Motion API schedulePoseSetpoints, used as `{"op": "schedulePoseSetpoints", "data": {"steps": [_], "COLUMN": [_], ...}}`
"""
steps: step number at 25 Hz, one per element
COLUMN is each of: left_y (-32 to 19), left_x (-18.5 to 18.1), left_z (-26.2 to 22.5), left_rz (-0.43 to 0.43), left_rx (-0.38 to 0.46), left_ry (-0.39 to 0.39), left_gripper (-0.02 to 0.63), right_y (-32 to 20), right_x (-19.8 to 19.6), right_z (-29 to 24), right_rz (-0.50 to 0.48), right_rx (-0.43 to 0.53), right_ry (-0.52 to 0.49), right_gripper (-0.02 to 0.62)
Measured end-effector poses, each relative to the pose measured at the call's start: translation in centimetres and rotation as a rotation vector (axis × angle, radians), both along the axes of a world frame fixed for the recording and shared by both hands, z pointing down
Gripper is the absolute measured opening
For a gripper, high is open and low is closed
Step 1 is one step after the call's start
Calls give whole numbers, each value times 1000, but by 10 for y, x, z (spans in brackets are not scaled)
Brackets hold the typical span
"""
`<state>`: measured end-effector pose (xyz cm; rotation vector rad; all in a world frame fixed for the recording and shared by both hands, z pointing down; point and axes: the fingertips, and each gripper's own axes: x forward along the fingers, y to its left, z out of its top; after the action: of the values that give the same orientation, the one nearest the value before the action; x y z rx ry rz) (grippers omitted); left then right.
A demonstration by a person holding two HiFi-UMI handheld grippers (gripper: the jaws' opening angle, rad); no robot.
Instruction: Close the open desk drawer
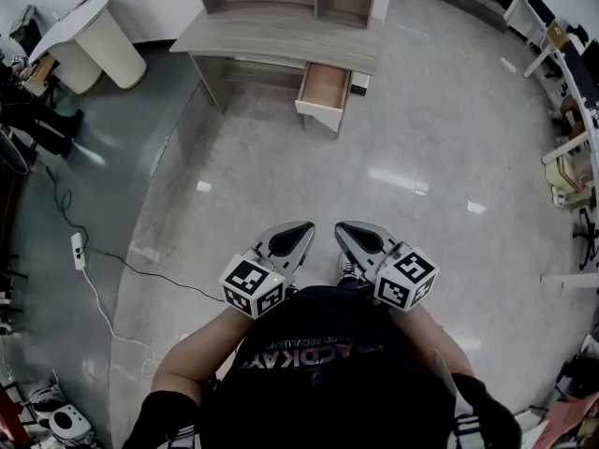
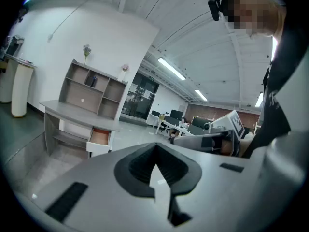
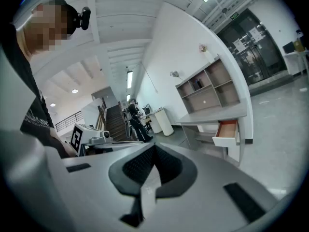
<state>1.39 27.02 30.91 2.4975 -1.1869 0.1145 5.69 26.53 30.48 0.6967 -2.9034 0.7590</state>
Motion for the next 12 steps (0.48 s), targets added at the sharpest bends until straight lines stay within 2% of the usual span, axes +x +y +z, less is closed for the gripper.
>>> {"op": "schedulePoseSetpoints", "data": {"steps": [12], "left_y": [-8], "left_x": [-2], "left_z": [5], "left_rz": [16], "left_rx": [-19], "left_ry": [17], "left_gripper": [10], "right_y": [-7], "right_x": [-1], "right_z": [4], "right_rz": [21], "right_rx": [-8], "right_ry": [17], "right_gripper": [9]}}
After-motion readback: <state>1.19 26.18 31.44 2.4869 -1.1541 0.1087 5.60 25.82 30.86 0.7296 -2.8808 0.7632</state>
